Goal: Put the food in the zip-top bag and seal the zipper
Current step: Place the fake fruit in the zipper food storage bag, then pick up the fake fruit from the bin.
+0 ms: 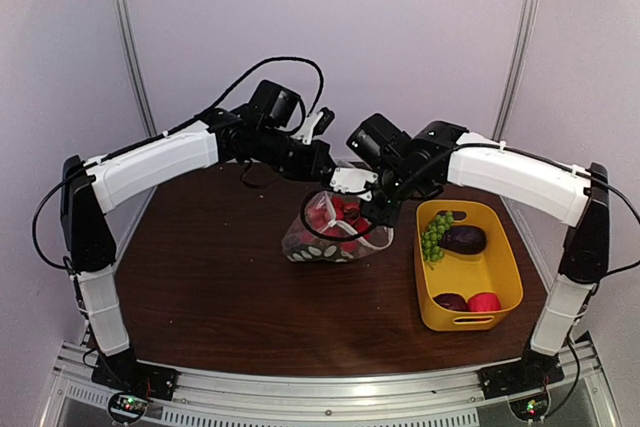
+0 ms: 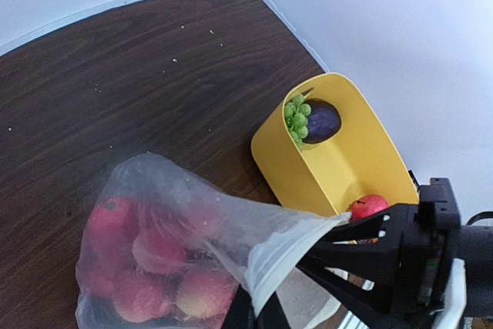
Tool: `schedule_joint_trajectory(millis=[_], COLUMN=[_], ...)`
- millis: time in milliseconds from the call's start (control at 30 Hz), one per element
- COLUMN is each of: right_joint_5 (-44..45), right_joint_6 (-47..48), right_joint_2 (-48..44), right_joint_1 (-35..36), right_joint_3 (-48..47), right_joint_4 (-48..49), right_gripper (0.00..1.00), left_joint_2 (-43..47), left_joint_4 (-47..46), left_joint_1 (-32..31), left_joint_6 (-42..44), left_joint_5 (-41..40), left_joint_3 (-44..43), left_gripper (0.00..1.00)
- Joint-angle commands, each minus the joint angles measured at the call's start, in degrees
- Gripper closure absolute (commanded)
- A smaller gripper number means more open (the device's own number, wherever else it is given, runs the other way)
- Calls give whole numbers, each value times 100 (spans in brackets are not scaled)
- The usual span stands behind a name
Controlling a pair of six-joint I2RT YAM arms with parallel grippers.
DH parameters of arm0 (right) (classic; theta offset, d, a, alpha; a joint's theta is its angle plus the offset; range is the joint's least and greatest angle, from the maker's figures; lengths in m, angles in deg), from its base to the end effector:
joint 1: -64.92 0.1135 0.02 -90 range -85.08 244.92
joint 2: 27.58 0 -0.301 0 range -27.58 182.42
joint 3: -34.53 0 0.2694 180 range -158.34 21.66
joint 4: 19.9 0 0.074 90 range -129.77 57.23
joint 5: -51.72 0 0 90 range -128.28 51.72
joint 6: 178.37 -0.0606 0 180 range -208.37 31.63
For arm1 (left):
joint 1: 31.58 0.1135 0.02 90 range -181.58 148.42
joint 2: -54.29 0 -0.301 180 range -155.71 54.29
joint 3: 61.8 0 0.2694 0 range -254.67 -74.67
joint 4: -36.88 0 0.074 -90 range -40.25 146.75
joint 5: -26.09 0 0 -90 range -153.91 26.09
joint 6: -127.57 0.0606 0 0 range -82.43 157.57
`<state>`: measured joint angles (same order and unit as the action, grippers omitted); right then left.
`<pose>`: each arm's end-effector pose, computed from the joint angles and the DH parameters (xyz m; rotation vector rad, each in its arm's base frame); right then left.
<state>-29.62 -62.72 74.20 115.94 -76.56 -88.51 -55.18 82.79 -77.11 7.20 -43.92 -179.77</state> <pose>0.2686 0.3174 0.3366 -1.5623 2.0624 -0.0352 0.3290 -0.3647 0.3576 0.5251 2.3573 -1.0655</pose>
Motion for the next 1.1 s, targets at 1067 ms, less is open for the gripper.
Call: schedule_joint_trajectory(millis=[1067], right_joint_5=[-2668], right_joint_6=[1984], right_joint_2=[-3275], right_joint_1=[-3149], right_joint_3=[2971], right_joint_4=[-1525], right_gripper=[47], left_joint_2=[729], left_joint_4=[-501], left_joint_1=[144], left_joint_6=[199], left_joint_5=[-801], left_joint_3=[885], left_gripper=[100])
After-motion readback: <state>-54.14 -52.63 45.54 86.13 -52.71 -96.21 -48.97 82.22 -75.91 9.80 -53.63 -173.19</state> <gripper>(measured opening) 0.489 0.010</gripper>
